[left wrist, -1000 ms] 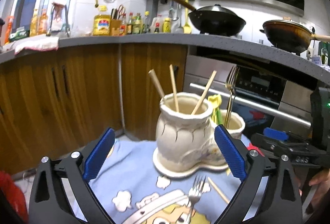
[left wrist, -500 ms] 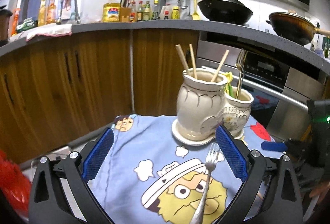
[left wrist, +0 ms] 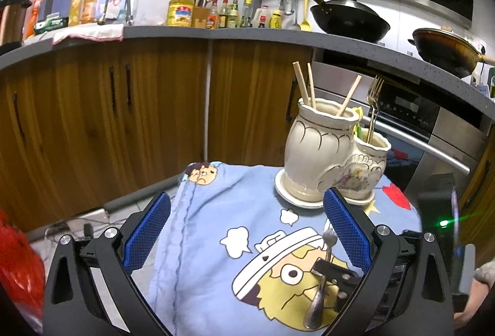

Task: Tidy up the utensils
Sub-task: 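Open both tools and move them back over the silver fork and last chopstick, then grasp the silver fork with the right tool and lift it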

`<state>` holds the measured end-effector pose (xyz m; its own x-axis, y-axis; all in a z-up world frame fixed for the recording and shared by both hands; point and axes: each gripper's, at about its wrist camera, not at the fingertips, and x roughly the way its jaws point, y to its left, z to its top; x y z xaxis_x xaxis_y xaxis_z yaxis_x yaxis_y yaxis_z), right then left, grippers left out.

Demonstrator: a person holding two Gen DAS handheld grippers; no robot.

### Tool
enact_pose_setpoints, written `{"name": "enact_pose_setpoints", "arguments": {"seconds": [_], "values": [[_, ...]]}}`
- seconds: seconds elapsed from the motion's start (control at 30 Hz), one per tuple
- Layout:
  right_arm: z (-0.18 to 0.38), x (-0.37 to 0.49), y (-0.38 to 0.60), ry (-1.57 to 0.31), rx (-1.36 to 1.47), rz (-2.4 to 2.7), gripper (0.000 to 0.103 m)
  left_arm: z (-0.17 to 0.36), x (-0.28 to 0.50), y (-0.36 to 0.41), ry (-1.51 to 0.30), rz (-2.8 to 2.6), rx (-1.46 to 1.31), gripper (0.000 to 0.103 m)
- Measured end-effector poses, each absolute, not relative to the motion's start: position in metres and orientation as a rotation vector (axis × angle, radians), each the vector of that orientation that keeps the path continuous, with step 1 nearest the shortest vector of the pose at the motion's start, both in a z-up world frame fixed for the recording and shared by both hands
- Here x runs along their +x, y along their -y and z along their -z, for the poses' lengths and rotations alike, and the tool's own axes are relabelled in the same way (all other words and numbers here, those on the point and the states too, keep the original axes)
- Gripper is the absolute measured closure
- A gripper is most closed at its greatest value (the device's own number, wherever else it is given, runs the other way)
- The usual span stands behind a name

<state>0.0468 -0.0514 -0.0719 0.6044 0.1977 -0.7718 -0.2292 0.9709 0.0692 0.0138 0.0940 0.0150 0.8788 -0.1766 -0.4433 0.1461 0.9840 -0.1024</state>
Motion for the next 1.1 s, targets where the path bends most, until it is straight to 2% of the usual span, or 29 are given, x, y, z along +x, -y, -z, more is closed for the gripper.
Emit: {"name": "enact_pose_setpoints", "arguments": {"seconds": [0.1, 0.13, 0.23, 0.27, 0.43, 0.53, 0.77, 0.83, 0.87, 0.9, 1.0, 1.03, 1.07, 1.1], "values": [[0.078, 0.048, 0.044, -0.904, -0.075, -0.229, 0.051, -0.013, 0.012, -0.098, -0.472, 0.17, -0.076, 0.005], [0.077, 0.047, 0.042, -0.9, -0.093, -0.226, 0.053, -0.013, 0.012, -0.099, -0.474, 0.172, -0.081, 0.005], [0.077, 0.045, 0.04, -0.897, -0.125, -0.252, 0.066, -0.014, 0.01, -0.1, -0.47, 0.178, -0.087, 0.005], [0.076, 0.044, 0.04, -0.9, -0.135, -0.267, 0.074, -0.015, 0.009, -0.1, -0.468, 0.179, -0.088, 0.005], [0.069, 0.038, 0.053, -0.936, -0.114, -0.322, 0.087, -0.016, 0.007, -0.102, -0.465, 0.184, -0.096, 0.005], [0.064, 0.034, 0.065, -0.968, -0.094, -0.351, 0.103, -0.016, 0.007, -0.101, -0.466, 0.189, -0.098, 0.005], [0.06, 0.032, 0.074, -1.025, -0.021, -0.363, 0.102, -0.016, 0.005, -0.094, -0.467, 0.205, -0.091, 0.005], [0.061, 0.034, 0.073, -1.02, 0.011, -0.355, 0.09, -0.016, 0.005, -0.091, -0.467, 0.206, -0.086, 0.005], [0.061, 0.034, 0.072, -1.008, 0.006, -0.352, 0.081, -0.016, 0.004, -0.09, -0.467, 0.207, -0.087, 0.005], [0.06, 0.035, 0.069, -0.997, -0.004, -0.347, 0.077, -0.017, 0.004, -0.09, -0.468, 0.209, -0.089, 0.005], [0.069, 0.041, 0.057, -0.996, -0.062, -0.317, 0.077, -0.016, 0.003, -0.089, -0.471, 0.21, -0.084, 0.005], [0.069, 0.038, 0.055, -0.972, -0.089, -0.309, 0.079, -0.016, 0.003, -0.089, -0.471, 0.208, -0.08, 0.005], [0.07, 0.033, 0.051, -0.956, -0.138, -0.306, 0.087, -0.017, 0.003, -0.089, -0.471, 0.207, -0.078, 0.005], [0.07, 0.029, 0.05, -0.952, -0.154, -0.313, 0.088, -0.017, 0.003, -0.09, -0.471, 0.208, -0.077, 0.005]]}}
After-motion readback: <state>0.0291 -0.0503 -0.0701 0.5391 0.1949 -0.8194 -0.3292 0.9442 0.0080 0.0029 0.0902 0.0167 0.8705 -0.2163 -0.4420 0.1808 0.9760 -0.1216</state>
